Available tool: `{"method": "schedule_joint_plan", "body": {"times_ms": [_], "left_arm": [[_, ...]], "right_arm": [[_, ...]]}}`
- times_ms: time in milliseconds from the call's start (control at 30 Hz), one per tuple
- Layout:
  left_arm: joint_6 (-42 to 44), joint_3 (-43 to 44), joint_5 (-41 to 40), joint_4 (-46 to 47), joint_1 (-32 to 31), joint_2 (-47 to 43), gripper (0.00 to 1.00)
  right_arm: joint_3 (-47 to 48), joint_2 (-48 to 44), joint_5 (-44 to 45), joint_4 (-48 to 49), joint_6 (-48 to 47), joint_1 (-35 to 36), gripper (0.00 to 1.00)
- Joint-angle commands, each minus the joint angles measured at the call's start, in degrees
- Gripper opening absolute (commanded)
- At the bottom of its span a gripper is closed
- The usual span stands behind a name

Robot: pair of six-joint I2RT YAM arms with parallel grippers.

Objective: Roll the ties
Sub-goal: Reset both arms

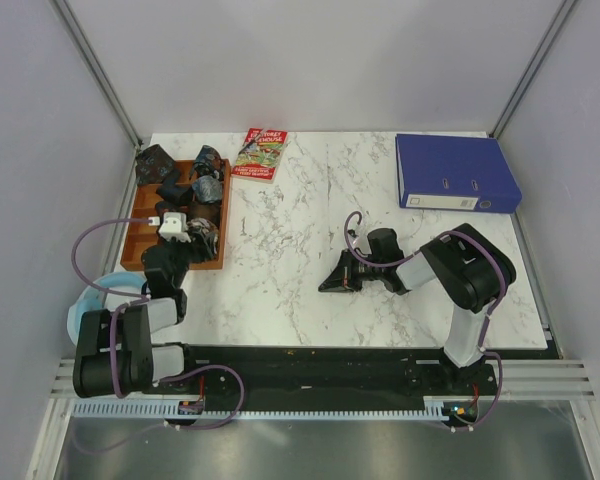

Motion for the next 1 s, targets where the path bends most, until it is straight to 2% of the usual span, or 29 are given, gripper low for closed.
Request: {"method": "schedule_joint_plan", "body": {"times_ms": [0, 333, 400, 433, 467, 500, 633, 667, 967], "left_arm": [[1.3, 1.3, 3.1, 5.9, 0.4, 2.5, 0.71], [0.6, 2.2, 2.4, 7.6, 0.5, 5.6, 0.72], [1.7, 2.1, 2.4, 8.6, -0.7, 6.6, 0.66], [5.7, 2.0, 2.3, 8.0, -1.7, 7.1, 0.63], [6.7, 2.2, 2.3, 9.7, -4.5, 9.5, 0.79], [7.1, 1.7, -0.6, 9.3, -5.3, 8.7, 0.99], [5.1, 2.2, -9.0, 8.9, -5.8, 8.8, 1.00], [4.9, 2.5, -11.2, 8.9, -7.8, 9.0, 1.00], [5.0, 2.5, -12.2, 9.3, -8.3, 9.3, 1.00]], "right_arm": [[-0.8, 2.0, 3.4, -4.7, -3.7, 0.6, 0.00], [-0.8, 1.9, 3.5, -4.6, -3.7, 0.6, 0.00], [-0.8, 1.9, 3.6, -4.5, -3.6, 0.5, 0.00], [-0.9, 1.8, 3.6, -4.5, -3.6, 0.6, 0.00], [-0.9, 1.8, 3.6, -4.5, -3.7, 0.5, 0.00], [-0.9, 1.7, 3.6, -4.4, -3.6, 0.6, 0.00], [-1.4, 1.4, 3.9, -3.8, -3.2, 0.6, 0.00], [-1.4, 1.4, 3.9, -3.7, -3.1, 0.6, 0.00], [-1.0, 1.5, 4.0, -3.9, -3.3, 0.6, 0.00]]}}
